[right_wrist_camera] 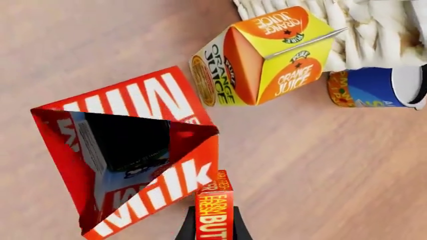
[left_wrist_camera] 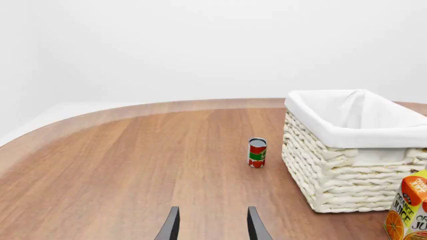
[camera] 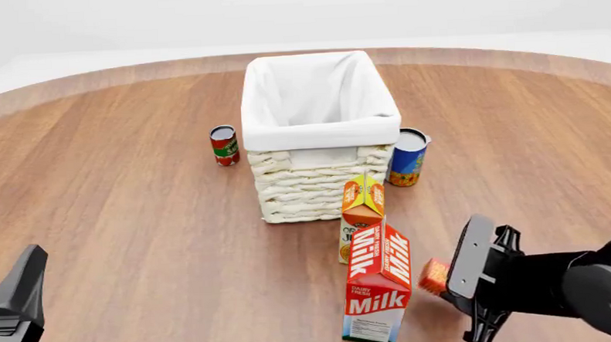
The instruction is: Pick up the butter and put it in the basket.
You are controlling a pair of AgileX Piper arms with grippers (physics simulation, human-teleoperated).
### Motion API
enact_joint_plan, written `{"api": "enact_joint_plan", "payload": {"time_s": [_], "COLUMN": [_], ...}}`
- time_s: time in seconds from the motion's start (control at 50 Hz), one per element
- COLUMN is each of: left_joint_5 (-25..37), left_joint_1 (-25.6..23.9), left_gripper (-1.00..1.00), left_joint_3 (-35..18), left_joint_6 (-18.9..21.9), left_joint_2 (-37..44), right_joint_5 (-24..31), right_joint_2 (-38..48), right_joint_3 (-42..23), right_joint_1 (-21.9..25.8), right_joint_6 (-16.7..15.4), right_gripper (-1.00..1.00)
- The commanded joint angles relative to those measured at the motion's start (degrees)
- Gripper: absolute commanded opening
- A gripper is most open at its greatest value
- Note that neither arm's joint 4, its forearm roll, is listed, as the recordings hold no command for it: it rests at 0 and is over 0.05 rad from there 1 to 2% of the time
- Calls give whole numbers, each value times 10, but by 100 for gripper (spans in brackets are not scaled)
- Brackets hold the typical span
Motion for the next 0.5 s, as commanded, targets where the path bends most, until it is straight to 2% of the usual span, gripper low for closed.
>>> {"api": "enact_joint_plan", "payload": {"time_s": [0.02,0.34,0.5], "left_joint_5": [0,0,0], "left_joint_1": [0,0,0], "left_gripper": [100,100,100], "left_joint_3": [0,0,0], "left_joint_6": [0,0,0], "left_joint_2": [0,0,0], "right_joint_5": [38,100,117], "right_joint_2": [-65,-147,-196], "right_joint_3": [-4,-16,-24], "right_joint_1": [-13,-20,-5], "right_joint_6": [15,26,57], "right_gripper": [-100,-100,-100]}}
